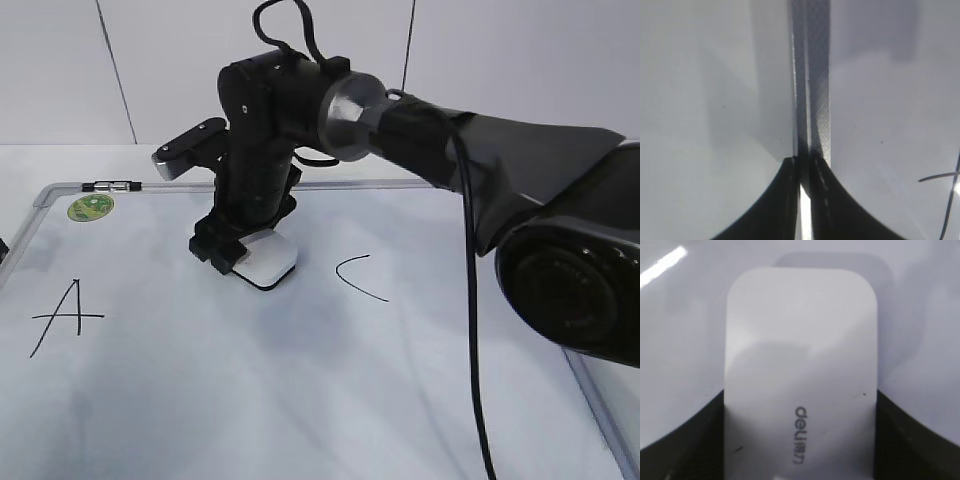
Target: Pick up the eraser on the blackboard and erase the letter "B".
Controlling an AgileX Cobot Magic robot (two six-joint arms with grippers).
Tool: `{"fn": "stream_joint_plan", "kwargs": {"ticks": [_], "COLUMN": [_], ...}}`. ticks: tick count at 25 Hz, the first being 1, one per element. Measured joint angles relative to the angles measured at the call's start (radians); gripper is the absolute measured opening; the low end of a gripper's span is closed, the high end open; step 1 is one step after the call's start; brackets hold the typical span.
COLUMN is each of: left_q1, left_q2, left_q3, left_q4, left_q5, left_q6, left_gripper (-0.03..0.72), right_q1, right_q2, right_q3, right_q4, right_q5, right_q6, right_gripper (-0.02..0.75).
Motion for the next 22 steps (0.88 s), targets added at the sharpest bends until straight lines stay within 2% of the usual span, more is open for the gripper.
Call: {"fn": "stream_joint_plan", "kwargs": {"ticks": [4, 15, 22], "left_q1": [0.000, 0.005, 0.005], "left_q2": [0.000, 0.000, 0.000], "left_q3": [0.000, 0.000, 0.000], "left_q4": [-0.004, -0.004, -0.004], "left_q5": [0.002, 0.020, 0.025], "left_q6": [0.000, 0.000, 0.000], "left_gripper": [0.034, 0.034, 0.034], "right_q1": [0.027, 0.062, 0.083], "right_q2": [0.002, 0.002, -0.053], "right_q3": [-0.008, -0.008, 0.078], "right_q4": [-0.020, 0.030, 0.088], "right_q5": [0.013, 0.021, 0.015], "right_q6": [0.008, 0.040, 0.041], "right_gripper": [0.523, 0.523, 0.523]}}
